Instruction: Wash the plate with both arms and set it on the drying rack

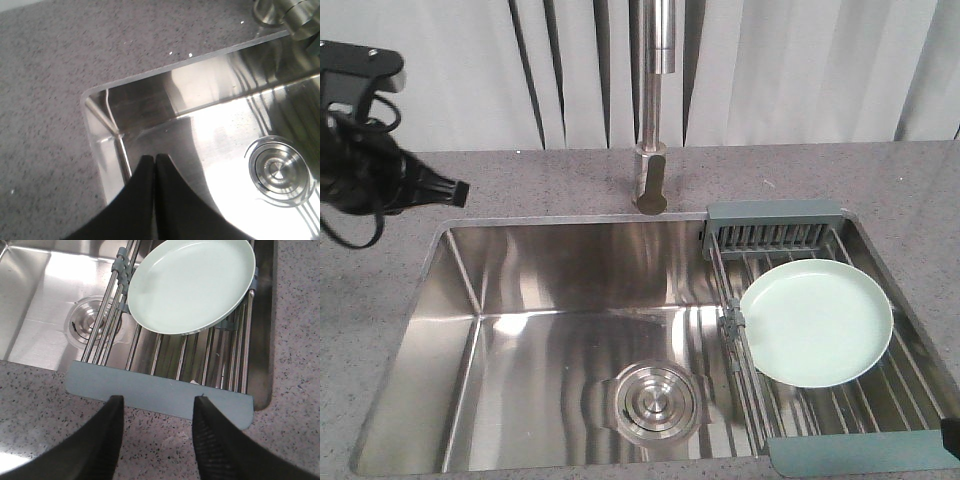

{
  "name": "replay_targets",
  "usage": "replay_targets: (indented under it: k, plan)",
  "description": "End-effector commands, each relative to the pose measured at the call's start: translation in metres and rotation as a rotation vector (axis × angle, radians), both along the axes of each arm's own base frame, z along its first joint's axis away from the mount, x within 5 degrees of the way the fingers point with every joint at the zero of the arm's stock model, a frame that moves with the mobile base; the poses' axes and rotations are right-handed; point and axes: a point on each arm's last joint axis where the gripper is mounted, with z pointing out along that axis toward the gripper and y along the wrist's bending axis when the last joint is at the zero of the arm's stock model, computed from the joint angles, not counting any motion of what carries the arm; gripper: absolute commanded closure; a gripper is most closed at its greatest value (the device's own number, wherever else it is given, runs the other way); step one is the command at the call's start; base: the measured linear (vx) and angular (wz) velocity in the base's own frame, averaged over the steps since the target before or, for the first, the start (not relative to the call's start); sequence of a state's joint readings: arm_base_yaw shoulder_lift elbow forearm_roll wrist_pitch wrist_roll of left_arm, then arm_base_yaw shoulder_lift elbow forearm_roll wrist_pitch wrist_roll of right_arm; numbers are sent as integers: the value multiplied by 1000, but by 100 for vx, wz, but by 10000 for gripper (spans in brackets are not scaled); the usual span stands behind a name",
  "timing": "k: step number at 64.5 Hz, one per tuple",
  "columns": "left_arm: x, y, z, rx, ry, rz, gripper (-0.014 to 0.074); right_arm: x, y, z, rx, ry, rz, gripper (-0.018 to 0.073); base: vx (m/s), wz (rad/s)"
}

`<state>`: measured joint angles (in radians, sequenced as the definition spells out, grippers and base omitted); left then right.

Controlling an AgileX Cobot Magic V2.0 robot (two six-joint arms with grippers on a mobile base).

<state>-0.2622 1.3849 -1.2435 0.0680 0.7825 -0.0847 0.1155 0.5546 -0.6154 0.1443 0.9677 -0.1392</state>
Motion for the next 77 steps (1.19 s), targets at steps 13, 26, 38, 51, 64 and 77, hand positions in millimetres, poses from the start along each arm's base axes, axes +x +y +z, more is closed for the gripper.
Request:
replay_targets:
  k: [13, 26, 38, 51, 64, 77]
  plan:
    - [-66, 26, 9, -86, -147, 78, 603, 4, 0, 11, 10, -72, -6, 244, 0, 0]
    - [-110, 36, 0, -95, -157, 83, 603, 4, 0, 11, 10, -72, -6, 244, 0, 0]
    - [-135, 42, 1, -94, -156, 87, 603, 4, 0, 11, 10, -72, -6, 244, 0, 0]
    - [-143, 44, 5, -100, -174, 88, 603, 4, 0, 11, 10, -72, -6, 244, 0, 0]
    - [-143, 44, 5, -100, -174, 88, 603, 4, 0, 11, 10, -72, -6, 244, 0, 0]
    - [-143, 45, 3, -85, -175, 80, 603, 4, 0, 11, 10, -72, -6, 244, 0, 0]
